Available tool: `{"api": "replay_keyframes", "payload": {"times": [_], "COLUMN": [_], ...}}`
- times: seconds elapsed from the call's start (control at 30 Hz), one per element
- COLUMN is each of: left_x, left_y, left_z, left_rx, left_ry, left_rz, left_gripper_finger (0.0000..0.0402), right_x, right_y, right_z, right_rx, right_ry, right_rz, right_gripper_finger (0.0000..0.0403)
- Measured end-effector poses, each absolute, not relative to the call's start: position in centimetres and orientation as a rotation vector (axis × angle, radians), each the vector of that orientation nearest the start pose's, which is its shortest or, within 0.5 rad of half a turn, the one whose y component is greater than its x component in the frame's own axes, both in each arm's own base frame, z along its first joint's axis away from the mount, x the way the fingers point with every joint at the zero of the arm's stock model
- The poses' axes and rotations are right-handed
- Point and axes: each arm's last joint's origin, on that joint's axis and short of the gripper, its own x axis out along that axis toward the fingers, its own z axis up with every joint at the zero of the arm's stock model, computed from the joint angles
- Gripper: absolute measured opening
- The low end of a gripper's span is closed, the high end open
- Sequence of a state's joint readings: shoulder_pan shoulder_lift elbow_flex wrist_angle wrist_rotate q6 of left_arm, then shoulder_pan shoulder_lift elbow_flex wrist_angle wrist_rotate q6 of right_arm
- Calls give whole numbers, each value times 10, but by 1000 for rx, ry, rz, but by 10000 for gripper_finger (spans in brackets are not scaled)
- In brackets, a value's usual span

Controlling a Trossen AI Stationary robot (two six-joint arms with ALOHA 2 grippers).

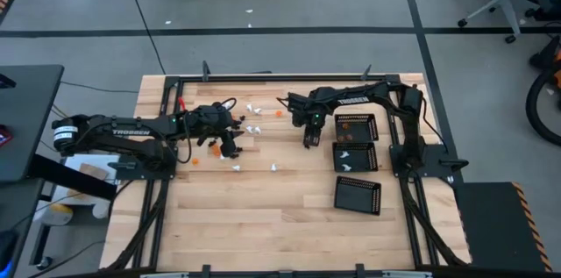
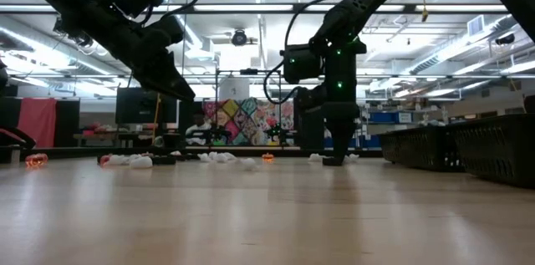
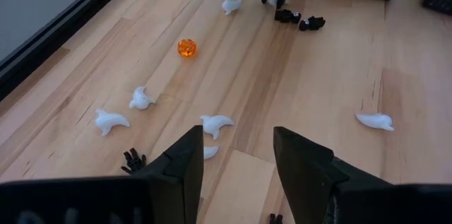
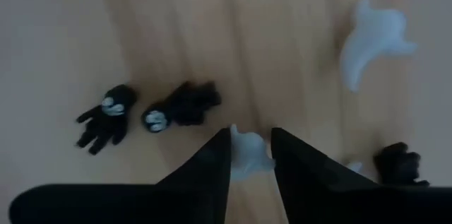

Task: Sort Halloween decoration
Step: Put the white ghost toy into the center right black bin, then put the white ghost toy into the center black bin

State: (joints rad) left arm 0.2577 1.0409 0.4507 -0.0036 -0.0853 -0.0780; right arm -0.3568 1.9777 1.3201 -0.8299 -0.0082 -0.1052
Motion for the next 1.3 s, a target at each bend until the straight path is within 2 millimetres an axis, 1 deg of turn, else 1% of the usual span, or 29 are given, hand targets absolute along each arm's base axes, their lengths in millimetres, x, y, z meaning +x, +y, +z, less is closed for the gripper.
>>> {"api": "replay_keyframes", "payload": {"times": [0.13, 0.23, 0.43, 0.73, 0.9, 1.07, 1.3], "left_x": [196, 196, 196, 196, 197, 198, 198], "left_y": [54, 54, 54, 54, 55, 55, 55], "left_z": [191, 191, 191, 191, 192, 194, 194], "left_rx": [-126, -126, -133, -133, -132, -130, -111], "left_ry": [581, 581, 578, 576, 560, 542, 538], "left_rz": [356, 356, 358, 358, 358, 357, 352], "left_gripper_finger": [157, 157, 157, 157, 157, 157, 157], "right_x": [340, 339, 335, 323, 316, 313, 313], "right_y": [-125, -123, -121, -117, -114, -111, -102], "right_z": [150, 156, 180, 223, 241, 250, 256], "right_rx": [186, 208, 201, 191, 192, 199, 220], "right_ry": [1477, 1454, 1385, 1256, 1202, 1172, 1140], "right_rz": [-189, -160, -160, -191, -204, -206, -135], "right_gripper_finger": [100, 98, 98, 98, 98, 98, 98]}}
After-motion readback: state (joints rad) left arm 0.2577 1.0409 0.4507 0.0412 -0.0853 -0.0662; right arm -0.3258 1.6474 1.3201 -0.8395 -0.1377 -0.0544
